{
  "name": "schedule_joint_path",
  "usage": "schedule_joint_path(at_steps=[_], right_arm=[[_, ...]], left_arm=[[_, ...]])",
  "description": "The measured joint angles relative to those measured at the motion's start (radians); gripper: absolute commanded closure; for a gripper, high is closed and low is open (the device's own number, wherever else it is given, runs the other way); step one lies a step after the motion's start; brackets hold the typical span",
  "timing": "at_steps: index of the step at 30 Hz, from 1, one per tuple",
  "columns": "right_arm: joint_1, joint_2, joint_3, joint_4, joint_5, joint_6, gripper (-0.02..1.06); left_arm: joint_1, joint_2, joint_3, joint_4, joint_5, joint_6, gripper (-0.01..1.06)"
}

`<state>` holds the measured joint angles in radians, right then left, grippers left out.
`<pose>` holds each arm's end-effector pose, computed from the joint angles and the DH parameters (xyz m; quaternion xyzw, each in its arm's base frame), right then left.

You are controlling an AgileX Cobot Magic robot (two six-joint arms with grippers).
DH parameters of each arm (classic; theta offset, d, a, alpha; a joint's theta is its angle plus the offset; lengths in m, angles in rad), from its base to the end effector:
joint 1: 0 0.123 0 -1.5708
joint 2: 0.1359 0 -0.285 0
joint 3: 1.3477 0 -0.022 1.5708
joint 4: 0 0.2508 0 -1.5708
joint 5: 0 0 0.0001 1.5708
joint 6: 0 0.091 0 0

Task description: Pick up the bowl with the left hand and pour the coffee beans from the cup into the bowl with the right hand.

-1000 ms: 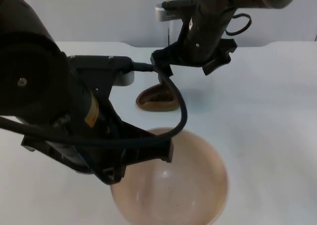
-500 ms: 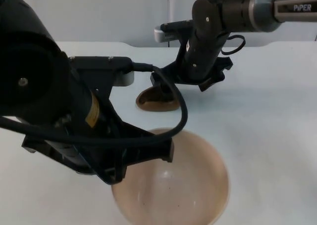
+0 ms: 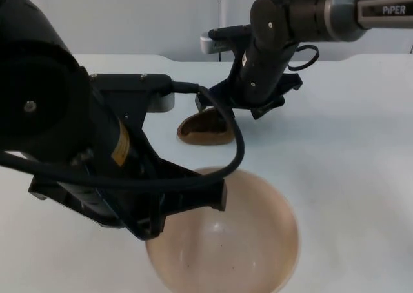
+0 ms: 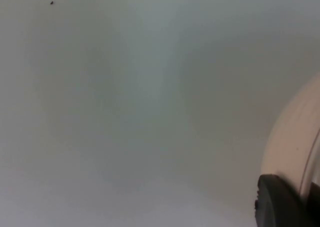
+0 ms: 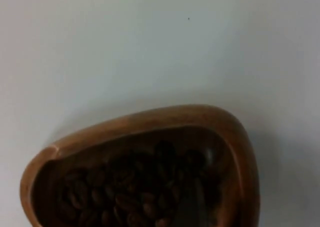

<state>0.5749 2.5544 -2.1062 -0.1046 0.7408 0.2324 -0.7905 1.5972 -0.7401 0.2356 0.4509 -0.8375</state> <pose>0.4567 0.2883 0.0984 -0.1944 0.9521 0.0513 0.2304 0.1989 -0.1877 0.1607 0.0722 0.9799 -0.0784 0.1688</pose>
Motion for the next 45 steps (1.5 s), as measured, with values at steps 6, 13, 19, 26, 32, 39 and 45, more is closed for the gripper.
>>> schedule_joint_path(at_steps=[6, 13, 19, 26, 32, 39, 45], right_arm=[[0.0, 0.012, -0.003, 0.003, -0.006, 0.0, 0.5], [0.0, 0.014, -0.003, 0.003, -0.012, 0.0, 0.75], [0.0, 0.016, -0.003, 0.003, -0.016, -0.007, 0.98], [0.0, 0.016, -0.003, 0.003, -0.02, -0.007, 1.04], [0.0, 0.016, -0.003, 0.005, -0.014, -0.007, 1.04], [0.0, 0.003, -0.003, 0.005, 0.027, -0.007, 1.04], [0.0, -0.077, -0.003, 0.003, 0.058, -0.008, 1.04]], left_arm=[[0.0, 0.0, 0.0, 0.0, 0.0, 0.0, 1.05], [0.0, 0.0, 0.0, 0.0, 0.0, 0.0, 1.05], [0.0, 0.0, 0.0, -0.003, 0.0, 0.0, 1.05], [0.0, 0.0, 0.0, -0.003, 0.0, 0.0, 1.05], [0.0, 0.0, 0.0, -0.003, -0.002, 0.0, 1.05], [0.0, 0.0, 0.0, -0.003, -0.006, 0.0, 1.05], [0.0, 0.0, 0.0, -0.003, -0.014, 0.0, 1.05]])
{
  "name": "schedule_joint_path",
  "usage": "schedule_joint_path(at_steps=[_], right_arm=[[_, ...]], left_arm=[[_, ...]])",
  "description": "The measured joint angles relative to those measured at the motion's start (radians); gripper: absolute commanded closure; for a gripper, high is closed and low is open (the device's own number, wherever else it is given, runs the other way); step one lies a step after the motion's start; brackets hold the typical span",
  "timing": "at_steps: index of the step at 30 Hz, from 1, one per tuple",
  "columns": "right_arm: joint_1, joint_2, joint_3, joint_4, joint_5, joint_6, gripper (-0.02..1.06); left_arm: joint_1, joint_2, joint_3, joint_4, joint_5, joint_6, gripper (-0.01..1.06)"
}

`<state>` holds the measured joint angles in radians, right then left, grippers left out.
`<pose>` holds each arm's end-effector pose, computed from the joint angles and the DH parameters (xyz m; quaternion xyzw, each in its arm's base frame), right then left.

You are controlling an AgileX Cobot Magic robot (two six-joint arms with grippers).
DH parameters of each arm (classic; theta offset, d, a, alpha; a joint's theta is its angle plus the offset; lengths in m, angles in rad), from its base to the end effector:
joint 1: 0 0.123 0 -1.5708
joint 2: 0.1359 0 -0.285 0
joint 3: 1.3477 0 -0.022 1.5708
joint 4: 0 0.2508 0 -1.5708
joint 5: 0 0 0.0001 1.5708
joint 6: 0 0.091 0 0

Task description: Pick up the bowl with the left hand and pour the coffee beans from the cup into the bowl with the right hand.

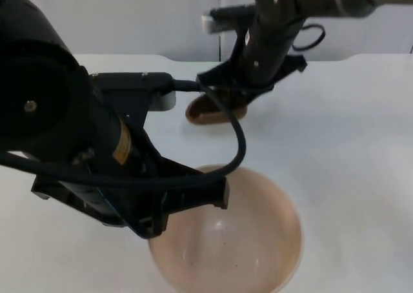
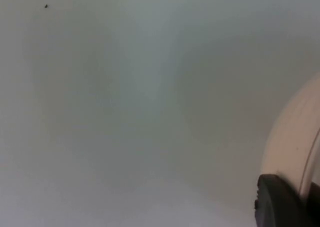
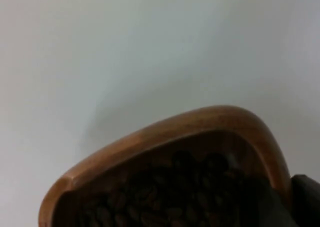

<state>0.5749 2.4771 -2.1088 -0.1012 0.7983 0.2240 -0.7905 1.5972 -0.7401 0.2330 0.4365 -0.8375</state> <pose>0.4535 0.2860 0.1383 -0.1941 0.9494 0.0542 0.2408 0.1994 -0.1888 0.1612 0.0717 0.9787 -0.0846 0.1726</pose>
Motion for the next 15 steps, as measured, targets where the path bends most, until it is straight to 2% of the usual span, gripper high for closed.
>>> schedule_joint_path(at_steps=[15], right_arm=[[0.0, -0.202, 0.0, 0.0, 0.214, -0.103, 1.04]], left_arm=[[0.0, 0.0, 0.0, 0.0, -0.002, 0.0, 1.05]])
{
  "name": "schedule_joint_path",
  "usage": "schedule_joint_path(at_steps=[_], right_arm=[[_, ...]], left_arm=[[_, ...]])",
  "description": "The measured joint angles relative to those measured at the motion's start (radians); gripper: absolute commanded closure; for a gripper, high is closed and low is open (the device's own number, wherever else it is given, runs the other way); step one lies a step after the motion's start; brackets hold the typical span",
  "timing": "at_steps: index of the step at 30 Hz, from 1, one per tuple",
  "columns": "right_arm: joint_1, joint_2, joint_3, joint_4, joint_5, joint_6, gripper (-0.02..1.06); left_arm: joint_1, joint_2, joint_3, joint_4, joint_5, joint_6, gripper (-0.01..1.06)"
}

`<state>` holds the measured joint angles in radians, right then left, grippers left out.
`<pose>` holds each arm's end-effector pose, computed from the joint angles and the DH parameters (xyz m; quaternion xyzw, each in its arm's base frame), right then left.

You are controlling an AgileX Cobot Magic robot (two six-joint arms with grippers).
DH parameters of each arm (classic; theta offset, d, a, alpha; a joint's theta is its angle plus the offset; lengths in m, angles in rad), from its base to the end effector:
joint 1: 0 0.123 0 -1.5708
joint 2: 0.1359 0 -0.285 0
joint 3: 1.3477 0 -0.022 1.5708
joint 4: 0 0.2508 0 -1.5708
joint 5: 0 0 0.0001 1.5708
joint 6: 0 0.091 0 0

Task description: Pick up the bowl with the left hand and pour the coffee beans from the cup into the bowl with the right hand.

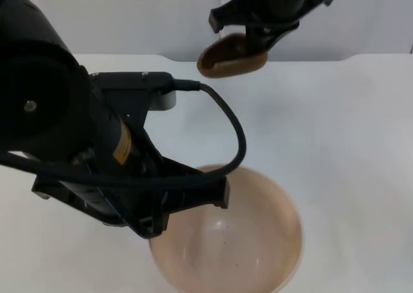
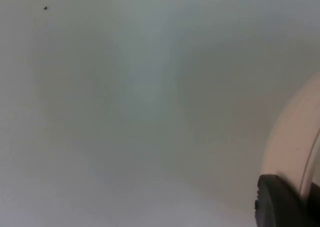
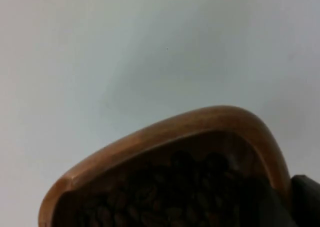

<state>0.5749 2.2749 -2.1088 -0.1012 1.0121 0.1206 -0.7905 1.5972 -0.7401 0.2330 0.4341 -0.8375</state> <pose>0.4288 0.2685 0.2350 -0.2339 0.9416 0.0357 0.2395 0.1995 -0.1890 0.1612 0.0718 0.9785 -0.0855 0.1733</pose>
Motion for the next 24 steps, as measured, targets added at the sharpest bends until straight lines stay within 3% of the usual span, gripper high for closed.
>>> schedule_joint_path(at_steps=[9, 24], right_arm=[[0.0, -0.13, 0.06, -0.002, 0.068, -0.043, 1.04], [0.0, -0.471, 0.49, 0.001, 0.005, -0.056, 1.04]], left_arm=[[0.0, 0.0, 0.0, 0.0, 0.0, 0.0, 1.05], [0.0, 0.0, 0.0, 0.0, 0.0, 0.0, 1.05]])
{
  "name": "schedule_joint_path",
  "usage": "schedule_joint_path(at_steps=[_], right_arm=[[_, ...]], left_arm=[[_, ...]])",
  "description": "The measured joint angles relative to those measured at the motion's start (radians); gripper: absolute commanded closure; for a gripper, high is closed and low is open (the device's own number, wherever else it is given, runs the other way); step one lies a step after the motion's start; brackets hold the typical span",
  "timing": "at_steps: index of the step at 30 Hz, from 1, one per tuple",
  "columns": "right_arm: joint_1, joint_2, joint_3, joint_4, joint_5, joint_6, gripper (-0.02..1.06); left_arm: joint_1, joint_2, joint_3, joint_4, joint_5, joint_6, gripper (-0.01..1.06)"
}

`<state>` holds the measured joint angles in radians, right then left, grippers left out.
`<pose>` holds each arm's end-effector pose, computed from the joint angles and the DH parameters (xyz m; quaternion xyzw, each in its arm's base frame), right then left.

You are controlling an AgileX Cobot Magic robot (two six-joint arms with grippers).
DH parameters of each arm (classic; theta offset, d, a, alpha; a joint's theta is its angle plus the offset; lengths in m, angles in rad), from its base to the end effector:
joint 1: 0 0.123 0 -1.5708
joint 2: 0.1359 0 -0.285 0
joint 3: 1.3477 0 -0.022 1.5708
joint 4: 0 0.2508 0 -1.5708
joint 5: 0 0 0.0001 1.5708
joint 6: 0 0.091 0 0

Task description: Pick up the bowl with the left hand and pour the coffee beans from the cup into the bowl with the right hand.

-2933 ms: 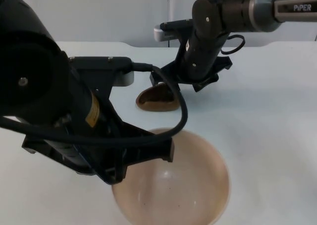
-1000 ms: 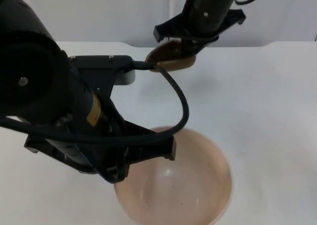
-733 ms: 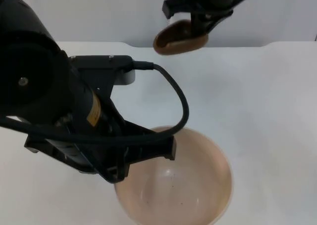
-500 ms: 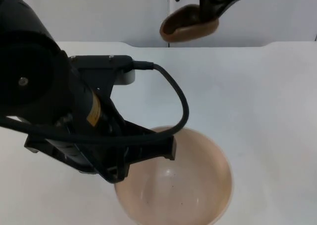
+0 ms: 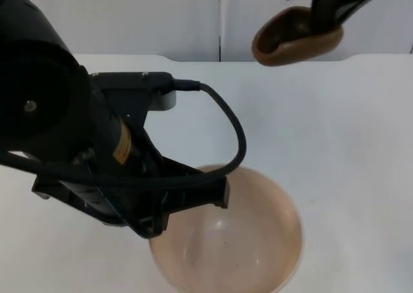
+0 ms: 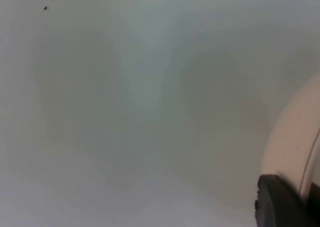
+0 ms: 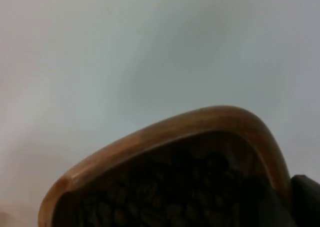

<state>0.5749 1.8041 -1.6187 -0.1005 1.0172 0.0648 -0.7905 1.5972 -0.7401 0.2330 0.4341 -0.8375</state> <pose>0.3354 0.2080 0.3047 -0.2610 0.9374 0.0257 0.2290 0.1995 -0.1890 0.1612 0.0718 0.9785 -0.0855 0.1733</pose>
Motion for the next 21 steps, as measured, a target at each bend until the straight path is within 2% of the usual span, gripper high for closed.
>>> schedule_joint_path(at_steps=[8, 15, 21], right_arm=[[0.0, -0.179, 0.228, 0.002, -0.045, 0.021, 1.04], [0.0, -0.264, 0.336, 0.002, -0.05, 0.025, 1.04], [0.0, -0.273, 0.35, 0.002, -0.05, 0.025, 1.04]], left_arm=[[0.0, 0.0, 0.0, 0.0, 0.0, 0.0, 1.05], [0.0, 0.0, 0.0, 0.0, 0.0, 0.0, 1.05], [0.0, 0.0, 0.0, 0.0, -0.002, 0.0, 1.05]])
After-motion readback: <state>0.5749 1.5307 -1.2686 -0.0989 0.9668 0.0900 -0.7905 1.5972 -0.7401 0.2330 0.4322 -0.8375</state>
